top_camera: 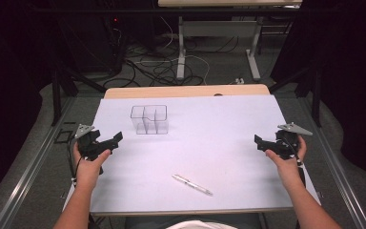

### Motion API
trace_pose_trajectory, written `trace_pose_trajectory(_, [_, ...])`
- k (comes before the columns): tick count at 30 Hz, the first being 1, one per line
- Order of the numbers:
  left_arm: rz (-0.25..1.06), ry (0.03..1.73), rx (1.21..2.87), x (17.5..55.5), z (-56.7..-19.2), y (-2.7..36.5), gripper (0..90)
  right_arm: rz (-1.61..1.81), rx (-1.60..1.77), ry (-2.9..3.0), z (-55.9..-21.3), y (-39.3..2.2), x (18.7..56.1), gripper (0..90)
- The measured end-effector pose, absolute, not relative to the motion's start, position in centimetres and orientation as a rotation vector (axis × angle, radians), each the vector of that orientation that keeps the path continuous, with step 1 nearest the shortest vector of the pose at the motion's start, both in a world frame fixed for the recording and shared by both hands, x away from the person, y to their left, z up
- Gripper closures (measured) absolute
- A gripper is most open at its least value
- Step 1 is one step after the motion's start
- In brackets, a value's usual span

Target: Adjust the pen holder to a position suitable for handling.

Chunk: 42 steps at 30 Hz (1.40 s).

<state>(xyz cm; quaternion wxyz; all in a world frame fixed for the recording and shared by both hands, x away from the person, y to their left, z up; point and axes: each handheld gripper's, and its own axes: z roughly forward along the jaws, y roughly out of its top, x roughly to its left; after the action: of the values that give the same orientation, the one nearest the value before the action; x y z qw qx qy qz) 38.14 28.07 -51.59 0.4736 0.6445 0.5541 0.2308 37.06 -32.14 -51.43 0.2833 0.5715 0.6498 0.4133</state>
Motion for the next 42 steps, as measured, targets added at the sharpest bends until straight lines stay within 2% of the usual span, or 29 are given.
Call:
trace_pose_trajectory(6, [0.572, 1.36, 1.61, 38.0, -51.3, 27.9, 2.0, 1.11, 1.504, 1.738, -51.3, -31.8, 37.0, 2.2])
trace_pose_trajectory(17, [0.62, 1.378, 1.617, 38.9, -49.3, 27.2, 16.5, 1.101, 1.489, 1.762, -51.5, -31.0, 36.8, 5.8])
trace_pose_trajectory(23, [0.605, 1.372, 1.623, 39.6, -48.4, 26.4, 30.8, 1.098, 1.475, 1.767, -51.6, -31.0, 36.7, 6.7])
trace_pose_trajectory(26, [0.595, 1.369, 1.622, 40.1, -47.7, 25.8, 41.0, 1.102, 1.481, 1.766, -51.6, -31.0, 36.7, 6.7])
trace_pose_trajectory(31, [0.572, 1.358, 1.599, 41.2, -46.8, 25.2, 51.4, 1.116, 1.49, 1.768, -51.6, -31.0, 36.4, 7.2])
trace_pose_trajectory(39, [0.596, 1.417, 1.588, 43.2, -46.8, 24.7, 55.5, 1.127, 1.512, 1.765, -51.7, -31.2, 36.3, 9.5])
trace_pose_trajectory(42, [0.59, 1.433, 1.607, 43.8, -46.7, 24.6, 63.2, 1.13, 1.526, 1.76, -51.7, -31.2, 36.3, 10.3])
